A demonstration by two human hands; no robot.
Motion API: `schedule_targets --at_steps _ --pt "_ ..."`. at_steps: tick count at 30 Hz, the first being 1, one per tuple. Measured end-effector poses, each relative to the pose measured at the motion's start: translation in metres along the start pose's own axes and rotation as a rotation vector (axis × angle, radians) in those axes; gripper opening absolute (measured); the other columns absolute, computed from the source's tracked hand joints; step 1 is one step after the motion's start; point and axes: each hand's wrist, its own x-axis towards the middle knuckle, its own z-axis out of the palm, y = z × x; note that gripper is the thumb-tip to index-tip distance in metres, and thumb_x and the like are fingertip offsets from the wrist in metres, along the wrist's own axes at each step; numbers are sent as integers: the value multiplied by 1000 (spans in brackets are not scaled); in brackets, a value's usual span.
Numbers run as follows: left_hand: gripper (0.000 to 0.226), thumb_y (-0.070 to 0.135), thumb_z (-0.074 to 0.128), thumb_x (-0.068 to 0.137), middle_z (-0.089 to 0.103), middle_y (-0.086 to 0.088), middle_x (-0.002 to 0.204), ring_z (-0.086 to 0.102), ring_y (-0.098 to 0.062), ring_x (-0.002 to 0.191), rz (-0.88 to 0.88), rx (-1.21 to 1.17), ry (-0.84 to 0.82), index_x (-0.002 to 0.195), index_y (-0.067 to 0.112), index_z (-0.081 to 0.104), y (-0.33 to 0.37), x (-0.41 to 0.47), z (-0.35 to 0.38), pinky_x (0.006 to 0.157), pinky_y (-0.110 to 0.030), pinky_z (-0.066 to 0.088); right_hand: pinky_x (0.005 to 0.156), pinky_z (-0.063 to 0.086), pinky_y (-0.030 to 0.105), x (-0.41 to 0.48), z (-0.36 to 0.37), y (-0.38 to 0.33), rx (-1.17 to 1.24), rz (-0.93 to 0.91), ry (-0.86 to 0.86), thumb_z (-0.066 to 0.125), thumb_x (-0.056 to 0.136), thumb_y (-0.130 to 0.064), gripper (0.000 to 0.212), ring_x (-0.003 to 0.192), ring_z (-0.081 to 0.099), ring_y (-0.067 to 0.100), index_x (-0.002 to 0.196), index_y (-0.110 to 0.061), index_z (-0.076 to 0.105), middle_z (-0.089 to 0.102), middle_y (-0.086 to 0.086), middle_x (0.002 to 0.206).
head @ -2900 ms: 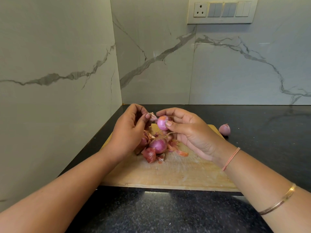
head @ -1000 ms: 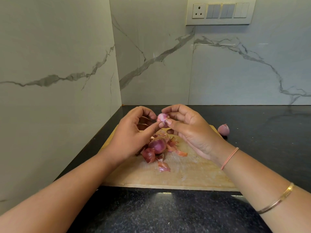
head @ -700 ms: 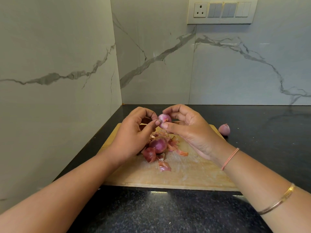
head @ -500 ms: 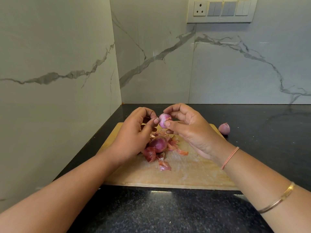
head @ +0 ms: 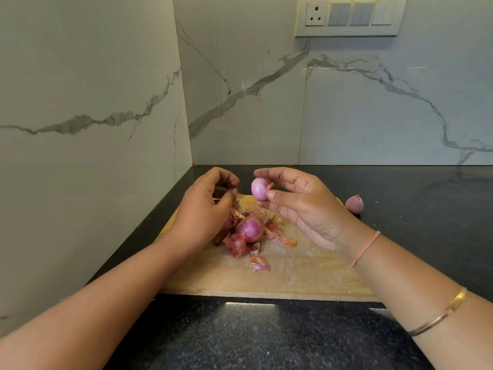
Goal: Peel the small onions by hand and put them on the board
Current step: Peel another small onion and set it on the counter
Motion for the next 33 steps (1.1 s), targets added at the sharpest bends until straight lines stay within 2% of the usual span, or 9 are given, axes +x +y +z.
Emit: schedule_targets --at_steps 3,5,8,10,14,22,27,30,33 --pt "24 8 55 91 62 10 95 59 3 82 31 -21 -33 86 30 62 3 -2 0 73 -11 49 94 52 35 0 -1 1 -78 -1 12 63 82 8 35 103 63 18 106 -17 66 65 3 114" --pt "16 16 58 91 62 11 96 60 3 85 53 -43 -40 88 31 63 5 -3 -1 73 -12 49 95 51 34 -1 -2 1 -137 -4 21 66 81 7 38 104 64 20 107 -20 67 67 2 113" --pt "10 22 62 88 63 10 96 61 -1 86 99 -86 -25 92 31 63 8 -4 -2 76 -16 51 89 53 28 0 0 2 -208 -7 29 70 79 1 39 102 65 18 110 -23 64 68 4 111" --pt "13 21 64 86 65 11 93 62 -1 85 135 -101 -14 91 33 64 10 -6 -3 76 -15 51 83 54 26 1 0 3 -237 -6 45 73 77 -3 39 95 67 16 110 -20 60 69 5 106" --pt "17 14 66 84 67 8 89 64 -2 83 163 -135 -29 87 30 68 13 -8 -3 75 -15 52 82 56 31 1 2 4 -308 -30 62 78 73 -5 35 89 68 16 101 -16 61 69 5 98" --pt "17 7 67 82 69 0 87 66 -8 82 116 -199 -59 84 23 72 13 -7 -2 75 -18 53 79 58 37 1 7 6 -515 -112 99 83 68 -12 36 83 67 17 90 -22 55 66 0 88" --pt "15 -1 65 81 70 -2 87 66 -10 83 55 -266 -45 81 12 72 13 -8 1 80 -24 55 75 56 50 2 9 8 -574 -140 133 84 66 -14 36 81 67 30 85 -23 56 68 5 83" --pt "15 -3 64 80 70 -2 84 67 -10 80 26 -292 -29 79 11 71 15 -8 2 78 -24 54 75 55 51 2 9 9 -580 -135 131 85 65 -14 35 79 67 31 86 -20 58 69 7 80" --pt "16 -2 64 80 69 -2 83 66 -10 79 18 -277 -15 77 12 70 15 -9 3 76 -22 55 77 56 48 3 8 9 -567 -123 117 85 66 -14 33 78 69 24 86 -21 59 70 3 80"
